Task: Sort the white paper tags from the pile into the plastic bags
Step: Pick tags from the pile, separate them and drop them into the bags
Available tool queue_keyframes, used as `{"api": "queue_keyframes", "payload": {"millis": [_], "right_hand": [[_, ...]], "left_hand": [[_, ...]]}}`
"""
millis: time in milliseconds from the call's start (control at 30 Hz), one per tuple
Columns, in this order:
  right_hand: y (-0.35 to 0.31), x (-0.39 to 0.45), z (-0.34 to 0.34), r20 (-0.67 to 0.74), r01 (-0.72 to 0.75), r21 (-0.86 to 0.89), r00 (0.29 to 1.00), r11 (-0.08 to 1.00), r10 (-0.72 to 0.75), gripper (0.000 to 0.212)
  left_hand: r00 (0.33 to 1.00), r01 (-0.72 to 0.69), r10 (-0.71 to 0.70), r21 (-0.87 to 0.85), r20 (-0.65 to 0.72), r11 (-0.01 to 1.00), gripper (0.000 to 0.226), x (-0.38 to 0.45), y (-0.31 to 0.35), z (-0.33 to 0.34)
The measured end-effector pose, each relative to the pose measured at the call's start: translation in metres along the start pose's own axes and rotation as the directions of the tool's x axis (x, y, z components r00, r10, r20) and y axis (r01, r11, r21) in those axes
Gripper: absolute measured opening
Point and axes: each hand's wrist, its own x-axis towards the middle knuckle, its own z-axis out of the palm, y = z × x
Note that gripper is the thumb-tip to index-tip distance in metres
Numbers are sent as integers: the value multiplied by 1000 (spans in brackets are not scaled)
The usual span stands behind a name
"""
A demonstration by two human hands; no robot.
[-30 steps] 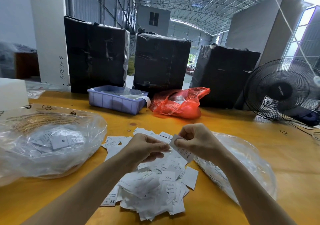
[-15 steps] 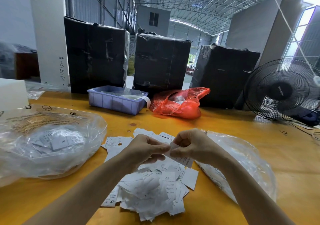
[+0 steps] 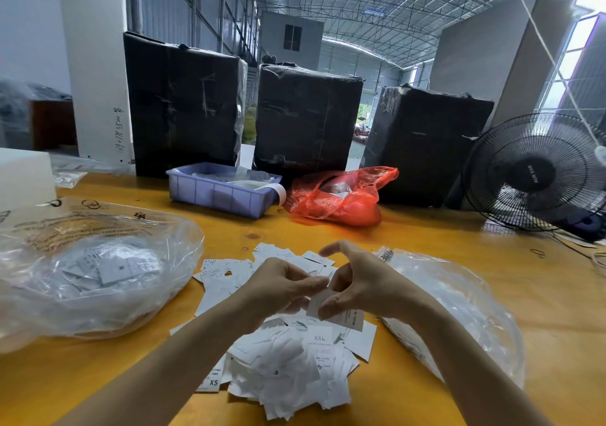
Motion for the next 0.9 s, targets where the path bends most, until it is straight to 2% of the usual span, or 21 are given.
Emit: {"api": "queue_keyframes", "payload": {"millis": [267,367,433,500,567,667,767,900], "right_hand": [[6,4,0,-19,-54,37,998,998,54,80],[6,5,1,-82,-46,-18,996,999,44,88],[4,5,1,-138,-19,-55,990,998,11,93],[2,4,1,-210,3,-23,978,1000,-8,92],[0,3,-1,-251,-16,78,967,997,35,79],[0,3,-2,-216,-7,304,973,953,76,36],[0,5,4,-281,56,288,959,956,28,14],[1,8,15,-279,59,152,960,987,-15,15]], "left_hand": [[999,-49,47,-88,-21,995,10,2,-1,-1],[998,-52,56,-128,27,990,7,2,-1,-1],[997,-51,58,-142,43,989,14,1,0,0],[997,-80,77,-168,-29,983,16,2,0,0],[983,-128,90,-247,-160,961,10,4,-1,-1],[959,-135,3,-448,-284,884,10,8,1,-3],[960,-93,-74,-556,-270,826,15,7,1,0],[962,1,-147,-534,-230,846,20,5,-3,8]]}}
